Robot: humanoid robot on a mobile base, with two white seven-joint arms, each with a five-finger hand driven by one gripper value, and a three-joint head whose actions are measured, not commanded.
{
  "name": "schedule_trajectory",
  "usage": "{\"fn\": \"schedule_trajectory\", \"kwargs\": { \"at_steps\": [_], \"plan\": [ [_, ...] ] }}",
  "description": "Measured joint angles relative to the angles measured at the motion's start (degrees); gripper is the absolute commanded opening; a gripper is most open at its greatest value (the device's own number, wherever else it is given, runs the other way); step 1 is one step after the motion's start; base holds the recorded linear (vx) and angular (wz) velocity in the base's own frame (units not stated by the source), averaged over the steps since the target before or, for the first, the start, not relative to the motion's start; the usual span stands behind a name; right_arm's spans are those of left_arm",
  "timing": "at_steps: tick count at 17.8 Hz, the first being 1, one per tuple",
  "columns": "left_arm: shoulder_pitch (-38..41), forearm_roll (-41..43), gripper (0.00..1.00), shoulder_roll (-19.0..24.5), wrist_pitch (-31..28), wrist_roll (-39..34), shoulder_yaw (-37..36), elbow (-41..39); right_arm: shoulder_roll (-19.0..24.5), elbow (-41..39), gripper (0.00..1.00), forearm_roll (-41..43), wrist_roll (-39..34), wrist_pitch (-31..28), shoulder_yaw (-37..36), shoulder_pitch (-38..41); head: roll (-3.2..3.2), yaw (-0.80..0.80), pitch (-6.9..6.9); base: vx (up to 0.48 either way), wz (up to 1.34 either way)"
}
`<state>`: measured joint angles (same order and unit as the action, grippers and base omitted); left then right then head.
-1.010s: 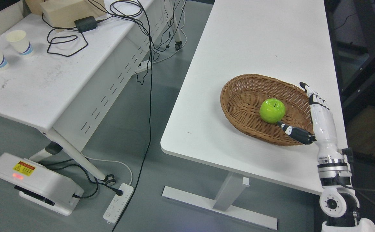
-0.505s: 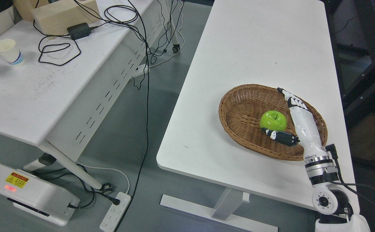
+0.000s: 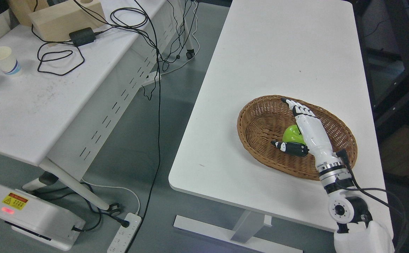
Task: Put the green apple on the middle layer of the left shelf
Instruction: 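Reach the right hand into the basket and close it around the green apple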
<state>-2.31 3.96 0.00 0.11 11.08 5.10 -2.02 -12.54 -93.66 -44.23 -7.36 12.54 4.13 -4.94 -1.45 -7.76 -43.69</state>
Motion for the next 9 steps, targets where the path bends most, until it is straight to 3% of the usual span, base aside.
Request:
{"fn": "schedule_trajectory", "kwargs": {
  "at_steps": [9],
  "plan": [
    [0.0, 0.0, 1.0, 0.0, -0.01, 0.0, 0.0, -0.01, -1.13, 7.0, 1.0, -2.19, -0.41, -0.14, 2.46, -4.92, 0.0, 0.0, 0.0, 0.001, 0.0]
  ]
}}
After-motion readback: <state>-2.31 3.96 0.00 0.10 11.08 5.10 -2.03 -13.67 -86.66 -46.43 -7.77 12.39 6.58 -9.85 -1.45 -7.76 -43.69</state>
